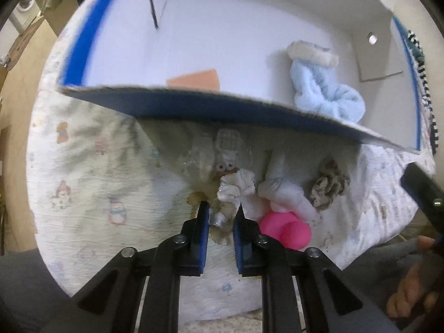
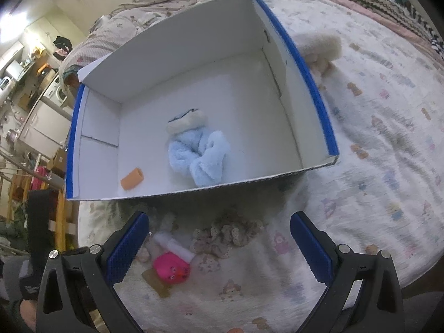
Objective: Organize soft objects
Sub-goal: 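Grasp the cream crumpled cloth with the left tool while the right tool grasps the pink duck, then carry the cream cloth and pink duck over the box with both tools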
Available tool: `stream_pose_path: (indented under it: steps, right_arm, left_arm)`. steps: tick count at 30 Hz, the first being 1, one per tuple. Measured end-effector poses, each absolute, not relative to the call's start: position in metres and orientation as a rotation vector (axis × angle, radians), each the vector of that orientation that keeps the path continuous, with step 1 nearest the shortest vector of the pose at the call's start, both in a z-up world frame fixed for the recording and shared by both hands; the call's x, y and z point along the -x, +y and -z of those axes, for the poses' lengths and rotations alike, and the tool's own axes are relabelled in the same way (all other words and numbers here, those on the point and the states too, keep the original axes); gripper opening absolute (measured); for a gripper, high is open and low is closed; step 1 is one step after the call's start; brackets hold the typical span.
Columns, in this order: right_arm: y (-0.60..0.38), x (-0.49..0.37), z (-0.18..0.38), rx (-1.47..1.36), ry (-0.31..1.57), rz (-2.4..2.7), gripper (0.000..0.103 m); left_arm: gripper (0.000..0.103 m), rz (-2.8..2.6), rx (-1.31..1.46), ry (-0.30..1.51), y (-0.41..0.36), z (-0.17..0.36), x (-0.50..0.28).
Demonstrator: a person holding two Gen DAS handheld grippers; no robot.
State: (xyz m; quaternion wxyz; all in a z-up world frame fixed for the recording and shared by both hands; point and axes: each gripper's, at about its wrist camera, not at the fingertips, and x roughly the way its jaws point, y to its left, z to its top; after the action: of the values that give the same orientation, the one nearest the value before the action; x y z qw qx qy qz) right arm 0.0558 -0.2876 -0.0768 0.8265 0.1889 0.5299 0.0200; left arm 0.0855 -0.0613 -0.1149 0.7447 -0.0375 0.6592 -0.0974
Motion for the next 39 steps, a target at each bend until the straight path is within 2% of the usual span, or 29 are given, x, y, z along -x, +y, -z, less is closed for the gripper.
stream_pose_path:
  steps: [5, 6, 7, 10, 12, 19, 20, 21, 25, 33, 39]
  right_arm:
    - [-0.272, -0.058, 0.094, -0.454, 1.237, -0.177, 0.103]
    - [-0.267, -0.058, 0.099, -0.459, 1.264, -0.210, 0.089]
    - [-0.262, -0.059, 0.104, -0.472, 1.290, -0.234, 0.083]
    - [-0.249, -0.059, 0.129, -0.538, 1.401, -0.296, 0.077]
    - [-0.241, -0.059, 0.141, -0.559, 1.453, -0.310, 0.062]
    - [-0.216, -0.065, 0.160, -0.518, 1.513, -0.342, 0.048]
    - [-0.214, -0.066, 0.160, -0.502, 1.514, -0.333, 0.039]
    - [-0.214, -0.066, 0.159, -0.490, 1.502, -0.329, 0.034]
    - [-0.222, -0.062, 0.141, -0.504, 1.402, -0.339, 0.034]
    - [-0.220, -0.059, 0.128, -0.495, 1.374, -0.386, 0.034]
    - [-0.211, -0.055, 0.097, -0.531, 1.253, -0.505, 0.034]
  left_arm:
    - [0.014, 0.182, 0.085, 1.346, -0.034, 0.089, -0.078]
    - [0.014, 0.173, 0.078, 1.326, -0.030, 0.085, -0.077]
    - [0.014, 0.163, 0.068, 1.305, -0.025, 0.081, -0.076]
    - [0.014, 0.130, 0.070, 1.276, -0.001, 0.075, -0.078]
    - [0.014, 0.118, 0.083, 1.276, 0.009, 0.075, -0.076]
    - [0.014, 0.104, 0.101, 1.297, 0.028, 0.089, -0.074]
    - [0.014, 0.101, 0.102, 1.297, 0.027, 0.091, -0.076]
    - [0.014, 0.098, 0.101, 1.296, 0.026, 0.091, -0.077]
    - [0.014, 0.097, 0.097, 1.290, 0.025, 0.089, -0.076]
    - [0.014, 0.101, 0.070, 1.295, 0.016, 0.092, -0.076]
    - [0.014, 0.066, 0.037, 1.284, 0.013, 0.095, -0.077]
